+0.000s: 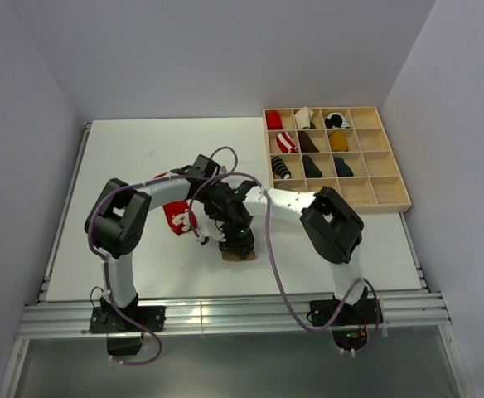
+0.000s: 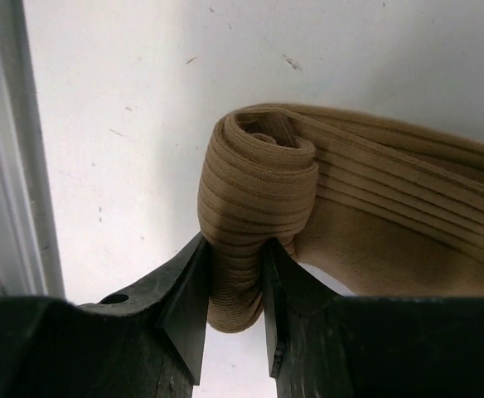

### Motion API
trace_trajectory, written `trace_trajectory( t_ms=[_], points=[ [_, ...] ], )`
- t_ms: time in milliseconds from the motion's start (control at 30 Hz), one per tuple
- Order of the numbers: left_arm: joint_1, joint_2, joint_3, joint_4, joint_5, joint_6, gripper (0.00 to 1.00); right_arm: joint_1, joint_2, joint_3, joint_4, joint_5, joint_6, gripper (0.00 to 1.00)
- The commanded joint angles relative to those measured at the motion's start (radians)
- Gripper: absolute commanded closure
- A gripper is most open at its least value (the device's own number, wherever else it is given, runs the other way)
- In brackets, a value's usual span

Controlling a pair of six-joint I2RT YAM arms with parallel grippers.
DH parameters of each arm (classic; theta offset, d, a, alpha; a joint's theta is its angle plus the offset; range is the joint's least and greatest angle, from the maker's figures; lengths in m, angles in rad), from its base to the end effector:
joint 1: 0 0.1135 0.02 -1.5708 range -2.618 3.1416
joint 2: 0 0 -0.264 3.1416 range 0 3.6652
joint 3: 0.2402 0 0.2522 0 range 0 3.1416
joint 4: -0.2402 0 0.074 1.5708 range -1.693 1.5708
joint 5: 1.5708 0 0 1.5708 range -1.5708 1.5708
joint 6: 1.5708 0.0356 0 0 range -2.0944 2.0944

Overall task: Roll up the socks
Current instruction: Roll the sock at the center of the board.

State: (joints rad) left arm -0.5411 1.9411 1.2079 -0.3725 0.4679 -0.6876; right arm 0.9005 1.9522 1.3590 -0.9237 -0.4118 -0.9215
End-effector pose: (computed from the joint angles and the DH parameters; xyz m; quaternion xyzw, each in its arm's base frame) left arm 0.3219 -0.2121 0.1457 -0.0160 0.9479 -0.3136 0.0532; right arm 0.2129 0.2915 0.1649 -0.7765 0.5954 0.2041 0.0285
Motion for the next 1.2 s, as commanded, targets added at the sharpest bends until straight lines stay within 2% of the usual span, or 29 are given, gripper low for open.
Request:
trace_trajectory(
  t_ms=[0,233,400,600,633,767,867,967,1000,1167],
  points=[
    [0.033,-0.008,0.079,0.034,-0.074,0.045,0.61,-0.035,0.126,0.0,-0.164,-0.025,-0.039,0.75],
    [0.104,-0.08,0.162,0.009,-0.097,0.066,0.51,-0.06,0.168,0.02,-0.175,-0.036,-0.027,0.75],
    [0.174,-0.201,0.159,0.014,-0.175,0.057,0.5,-0.066,0.192,0.045,-0.181,-0.024,-0.005,0.75],
    [0.199,-0.506,0.053,0.076,-0.325,0.04,0.5,-0.086,0.26,0.123,-0.244,-0.033,0.003,0.75],
    [0.201,-0.583,0.032,0.09,-0.334,0.036,0.49,-0.087,0.269,0.147,-0.262,-0.03,0.006,0.75],
    [0.194,-0.728,-0.077,0.158,-0.279,0.066,0.49,-0.089,0.324,0.222,-0.317,-0.024,0.013,0.74],
    [0.13,-0.791,-0.145,0.184,-0.285,0.117,0.5,-0.091,0.376,0.296,-0.375,-0.028,0.019,0.74],
    [0.009,-0.812,-0.201,0.191,-0.359,0.16,0.51,-0.095,0.428,0.371,-0.424,-0.03,0.036,0.74],
    [-0.063,-0.815,-0.237,0.198,-0.382,0.164,0.5,-0.098,0.453,0.402,-0.437,-0.036,0.036,0.74],
    [-0.236,-0.844,-0.361,0.291,-0.44,0.16,0.5,-0.107,0.507,0.459,-0.51,-0.054,0.021,0.73]
  ],
)
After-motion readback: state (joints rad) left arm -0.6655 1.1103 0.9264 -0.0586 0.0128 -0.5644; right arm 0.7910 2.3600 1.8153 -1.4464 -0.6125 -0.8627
